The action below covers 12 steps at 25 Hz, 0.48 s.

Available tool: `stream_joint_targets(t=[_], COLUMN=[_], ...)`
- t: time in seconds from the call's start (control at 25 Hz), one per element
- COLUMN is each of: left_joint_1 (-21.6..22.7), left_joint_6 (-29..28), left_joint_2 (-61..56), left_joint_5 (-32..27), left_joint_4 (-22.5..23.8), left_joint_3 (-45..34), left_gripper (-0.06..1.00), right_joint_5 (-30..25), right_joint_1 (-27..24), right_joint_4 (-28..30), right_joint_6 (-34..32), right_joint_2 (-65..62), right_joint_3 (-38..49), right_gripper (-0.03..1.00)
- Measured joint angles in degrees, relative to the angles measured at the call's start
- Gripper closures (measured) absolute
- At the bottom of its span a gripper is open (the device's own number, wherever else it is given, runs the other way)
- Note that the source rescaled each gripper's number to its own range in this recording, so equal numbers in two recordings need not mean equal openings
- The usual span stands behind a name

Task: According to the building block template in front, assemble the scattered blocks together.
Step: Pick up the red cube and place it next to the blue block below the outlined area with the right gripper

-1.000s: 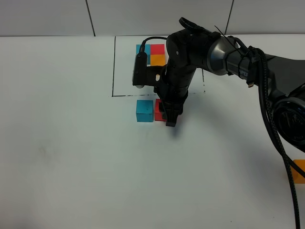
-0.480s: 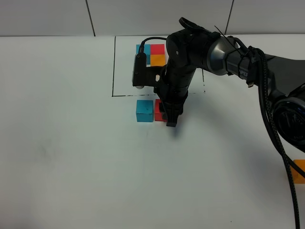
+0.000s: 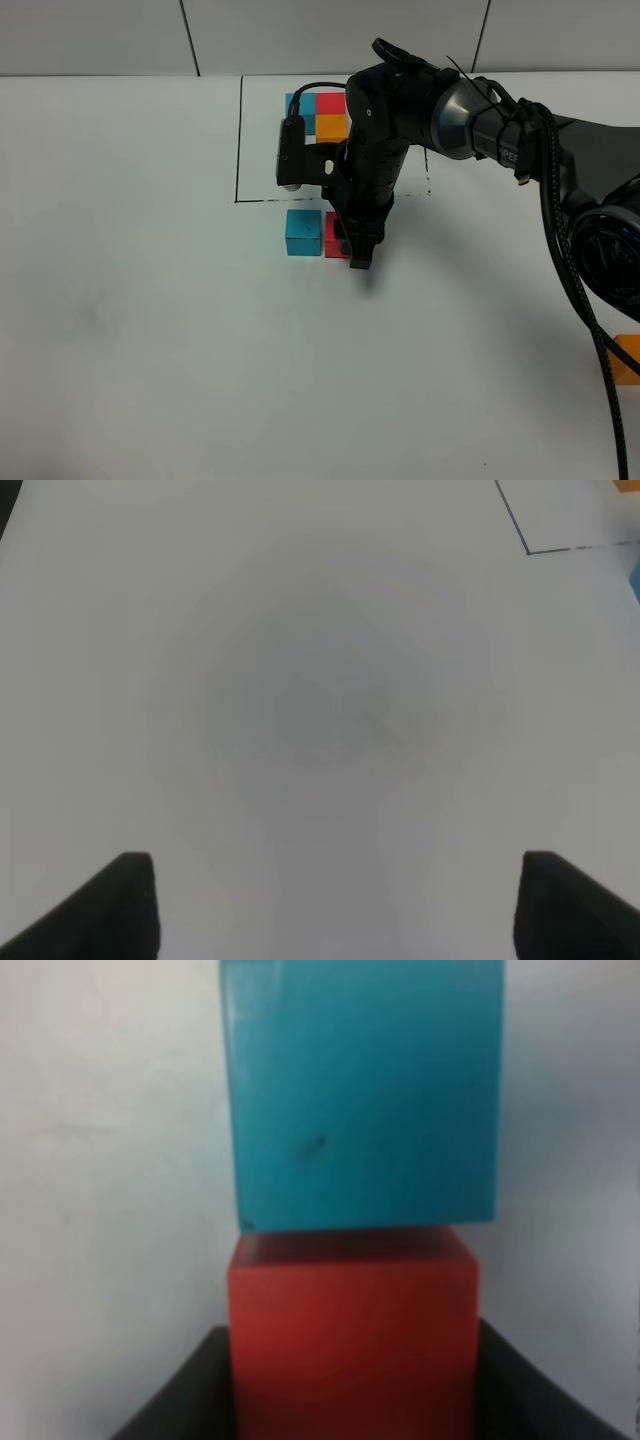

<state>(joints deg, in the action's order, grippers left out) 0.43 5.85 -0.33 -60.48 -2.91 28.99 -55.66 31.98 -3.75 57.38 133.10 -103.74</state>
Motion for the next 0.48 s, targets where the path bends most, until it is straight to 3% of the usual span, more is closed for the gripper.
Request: stream_joint_targets(t=[0.48], left_joint_1=[0.00], left_joint_6=[0.00], left_joint_2=[0.00], left_joint_5=[0.00], left_joint_4=[0.00], left_joint_3=[0.00], left_gripper=[0.28], right_joint_5=[0.42], right_joint_1=[0.00], right_joint_4=[0.00], right_joint_6=[0.00], right_joint_2=[0.00], right_joint_3=[0.00], right_gripper=[0.94])
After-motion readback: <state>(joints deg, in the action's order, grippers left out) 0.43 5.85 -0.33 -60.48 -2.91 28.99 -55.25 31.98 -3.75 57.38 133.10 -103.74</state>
